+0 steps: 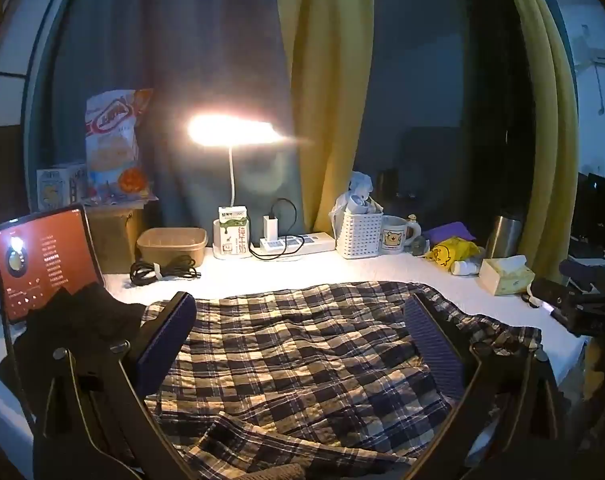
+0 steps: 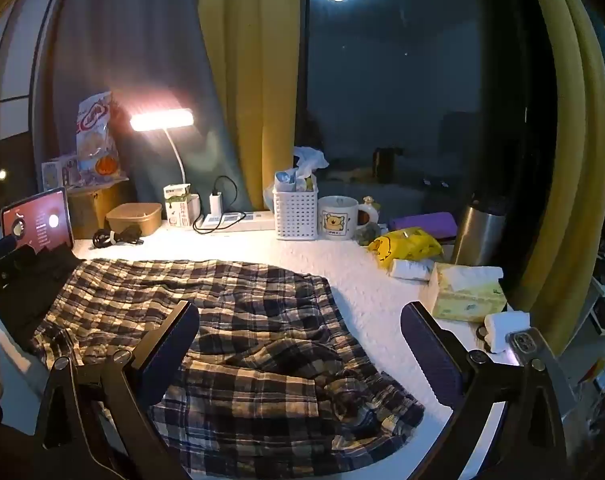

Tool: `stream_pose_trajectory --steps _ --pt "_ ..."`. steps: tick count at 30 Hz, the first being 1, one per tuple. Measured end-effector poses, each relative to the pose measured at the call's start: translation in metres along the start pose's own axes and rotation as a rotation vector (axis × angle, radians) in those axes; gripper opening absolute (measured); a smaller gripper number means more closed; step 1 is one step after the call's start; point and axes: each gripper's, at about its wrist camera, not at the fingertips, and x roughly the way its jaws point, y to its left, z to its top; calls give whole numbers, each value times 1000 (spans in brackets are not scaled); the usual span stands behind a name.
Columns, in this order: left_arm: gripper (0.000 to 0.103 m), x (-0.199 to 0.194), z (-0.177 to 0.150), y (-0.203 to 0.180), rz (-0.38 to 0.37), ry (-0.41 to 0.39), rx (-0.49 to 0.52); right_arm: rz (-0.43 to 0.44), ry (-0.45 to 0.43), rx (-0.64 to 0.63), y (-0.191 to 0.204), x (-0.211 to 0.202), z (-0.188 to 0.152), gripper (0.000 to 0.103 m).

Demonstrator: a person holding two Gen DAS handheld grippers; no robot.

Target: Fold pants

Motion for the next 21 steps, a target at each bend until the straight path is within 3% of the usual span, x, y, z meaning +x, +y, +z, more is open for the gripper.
stream_pose_trajectory --steps 8,21 --pt "102 0 4 -7 35 23 42 21 4 1 2 -3 2 101" --pt "102 0 4 2 28 38 9 25 -5 -9 9 -3 2 102"
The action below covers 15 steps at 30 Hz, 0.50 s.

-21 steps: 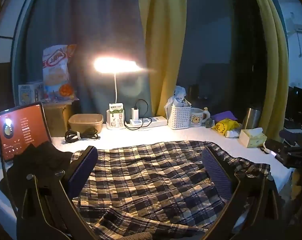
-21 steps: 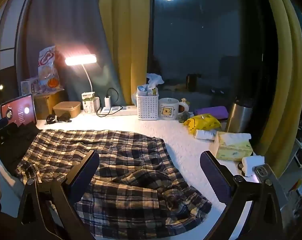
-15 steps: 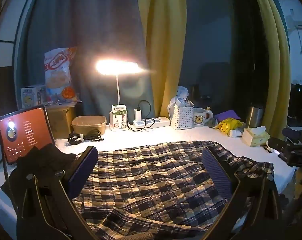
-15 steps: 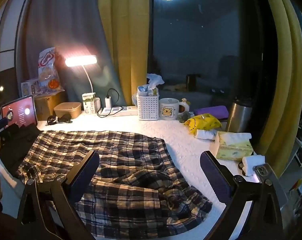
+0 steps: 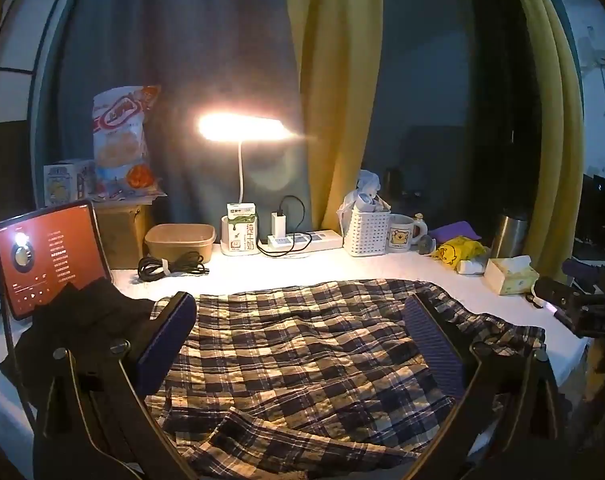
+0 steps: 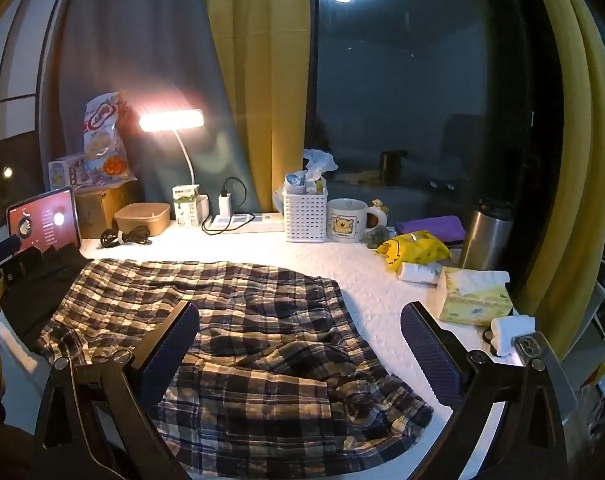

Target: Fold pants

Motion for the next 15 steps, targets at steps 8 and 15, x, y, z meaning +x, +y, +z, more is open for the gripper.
stream_pose_trajectory --steps 8,15 --pt "102 -1 0 4 7 0 -17 4 -3 -3 2 -1 0 101" --pt "102 -2 -2 6 11 -4 -19 3 -2 -3 2 -1 0 101"
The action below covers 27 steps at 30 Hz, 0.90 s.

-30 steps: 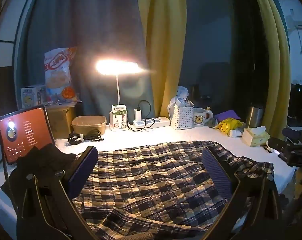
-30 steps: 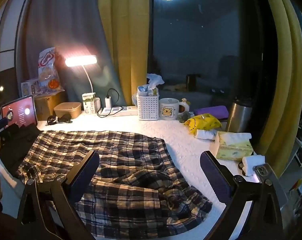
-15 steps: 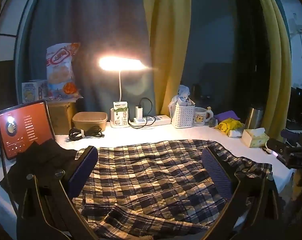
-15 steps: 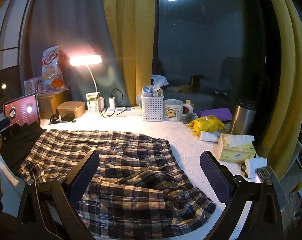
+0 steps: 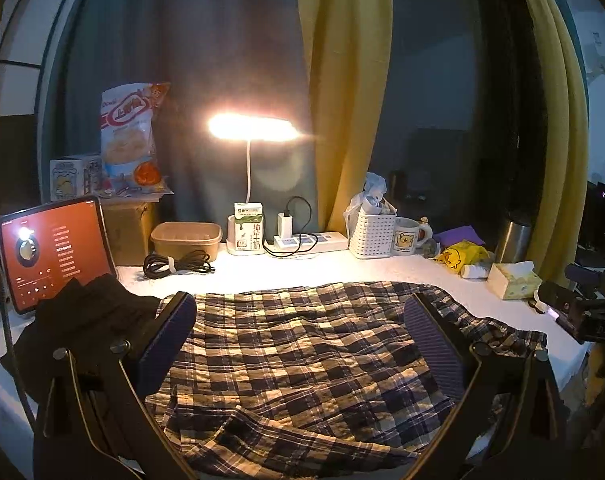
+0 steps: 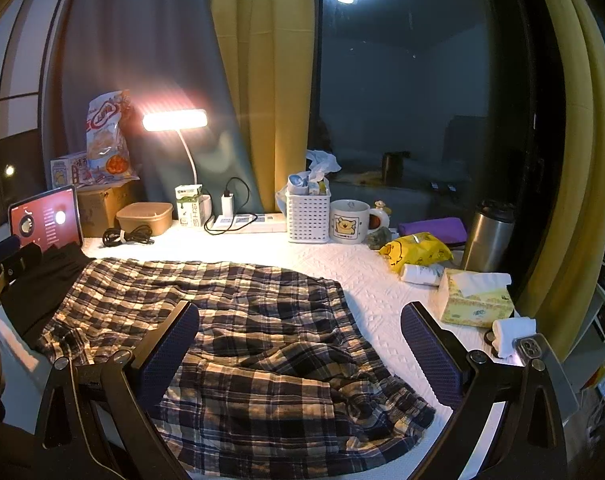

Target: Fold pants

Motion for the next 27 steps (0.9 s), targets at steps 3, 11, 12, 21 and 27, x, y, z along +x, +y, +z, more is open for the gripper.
stream_pose_trajectory --steps 3,11,12,21,27 --pt "102 1 1 1 0 2 0 -1 -1 -1 0 0 0 102" --pt "102 0 0 1 4 1 3 -1 -2 -1 1 0 -1 101" --pt "102 0 0 1 6 0 3 -1 -1 -1 0 0 0 101" --pt "102 -1 -2 2 6 0 8 -1 -1 -1 1 0 -1 102" --pt "102 -1 -2 1 5 3 9 -1 -1 -2 1 0 -1 102"
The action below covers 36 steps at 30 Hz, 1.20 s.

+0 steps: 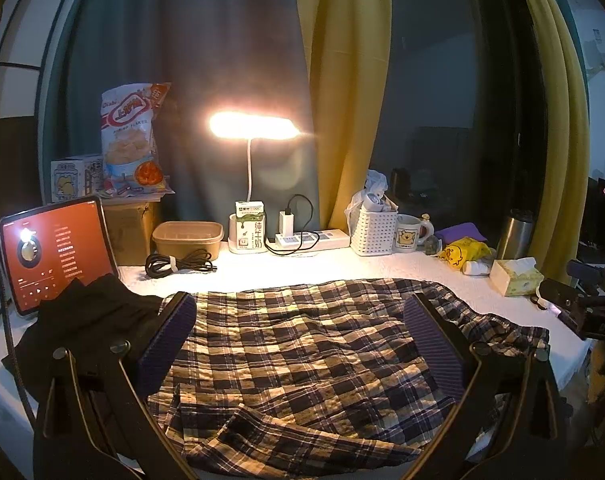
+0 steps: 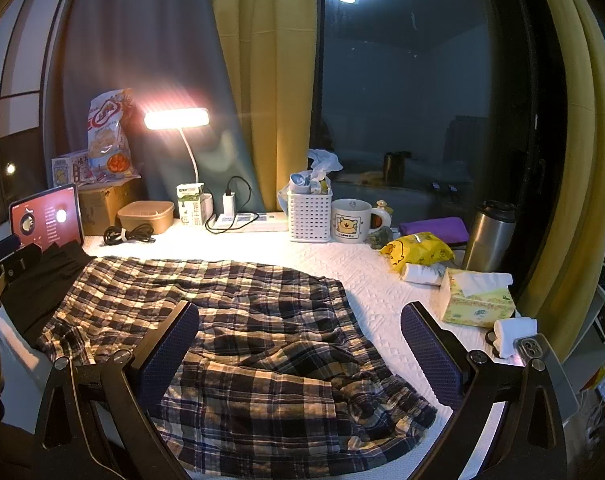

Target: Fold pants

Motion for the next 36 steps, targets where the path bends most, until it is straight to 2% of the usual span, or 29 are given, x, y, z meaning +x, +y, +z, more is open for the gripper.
stream_pose_trajectory --steps 27,33,36 --pt "102 -1 2 -1 -3 -1 14 5 3 -5 7 1 -1 102" --pt "102 11 3 -1 -9 10 26 11 12 -19 6 14 -1 101" --pt "102 30 3 5 13 50 43 8 28 -25 0 31 2 102"
